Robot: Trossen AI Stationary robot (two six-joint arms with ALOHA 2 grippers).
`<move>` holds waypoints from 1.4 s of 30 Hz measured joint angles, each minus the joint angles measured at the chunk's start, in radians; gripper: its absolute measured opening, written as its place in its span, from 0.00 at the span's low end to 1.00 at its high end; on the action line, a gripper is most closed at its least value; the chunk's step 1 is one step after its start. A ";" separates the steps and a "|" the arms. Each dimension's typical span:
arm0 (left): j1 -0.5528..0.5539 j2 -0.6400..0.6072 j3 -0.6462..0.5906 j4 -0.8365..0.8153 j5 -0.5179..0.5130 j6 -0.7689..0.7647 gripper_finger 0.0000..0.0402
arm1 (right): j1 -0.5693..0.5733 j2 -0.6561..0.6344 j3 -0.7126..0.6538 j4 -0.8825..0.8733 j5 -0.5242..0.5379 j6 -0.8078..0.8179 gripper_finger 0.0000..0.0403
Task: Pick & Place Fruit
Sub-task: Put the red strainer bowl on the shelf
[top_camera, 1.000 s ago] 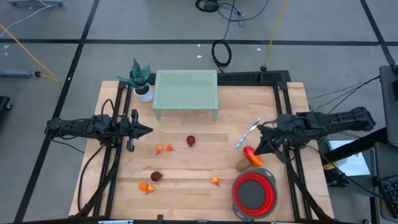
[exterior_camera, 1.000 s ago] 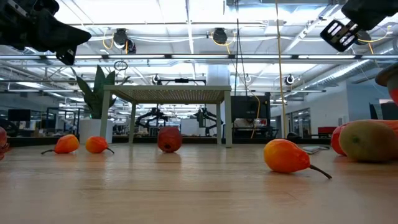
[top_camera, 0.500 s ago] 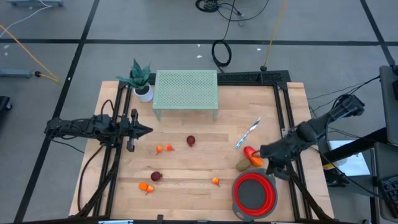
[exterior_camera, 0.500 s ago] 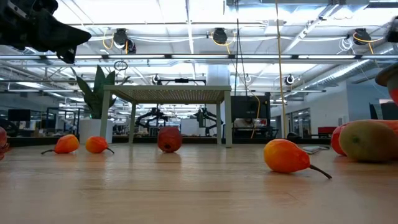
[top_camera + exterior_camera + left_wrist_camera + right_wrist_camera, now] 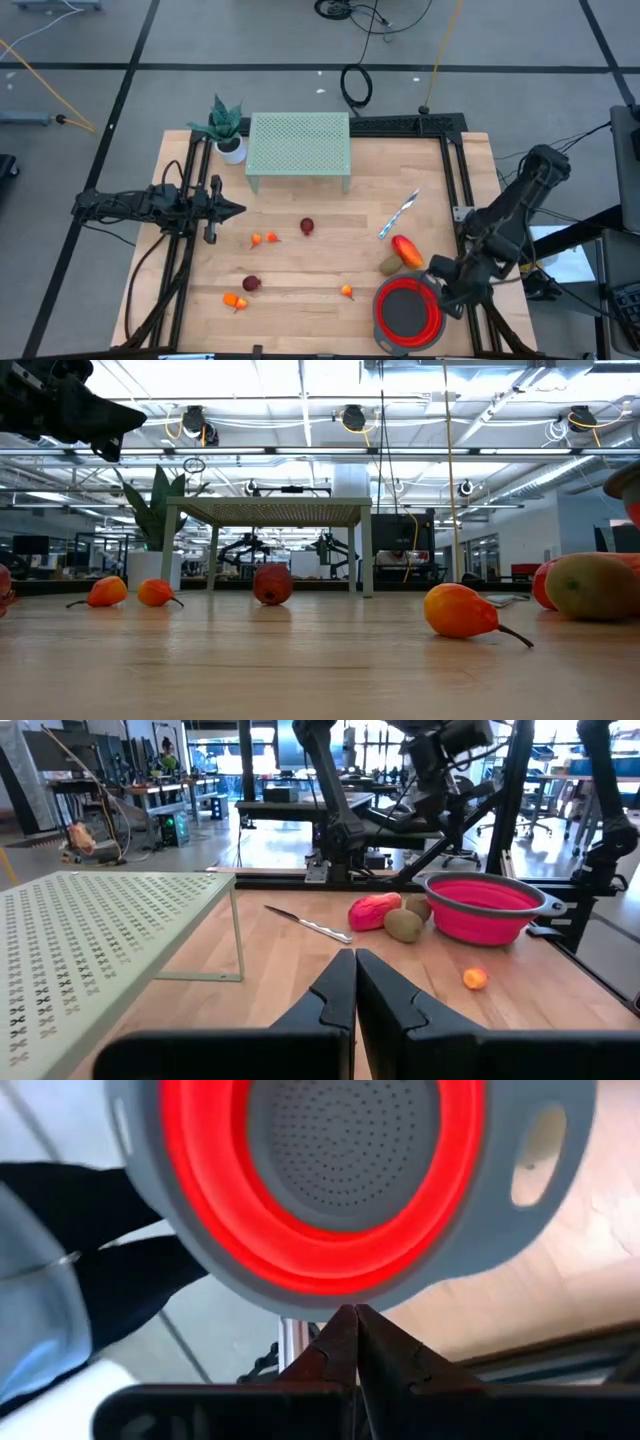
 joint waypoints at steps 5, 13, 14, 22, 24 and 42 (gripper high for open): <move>0.000 0.000 0.000 0.000 0.000 0.000 0.02 | 0.020 0.097 0.074 -0.070 0.000 0.092 0.00; 0.000 0.000 0.000 0.000 0.000 0.001 0.02 | 0.021 0.210 0.111 -0.091 -0.075 0.136 0.00; 0.000 0.000 0.000 0.000 0.000 0.001 0.02 | 0.021 0.216 0.111 -0.095 -0.096 0.142 0.00; 0.000 0.000 0.000 0.000 -0.060 0.002 0.02 | 0.021 0.207 0.111 -0.123 -0.102 0.185 0.00; 0.000 0.000 0.000 0.000 -0.074 0.001 0.02 | 0.021 0.207 0.111 -0.128 -0.103 0.178 0.01; 0.000 0.000 0.000 0.000 -0.079 0.000 0.02 | 0.021 0.207 0.110 -0.145 -0.103 0.122 0.10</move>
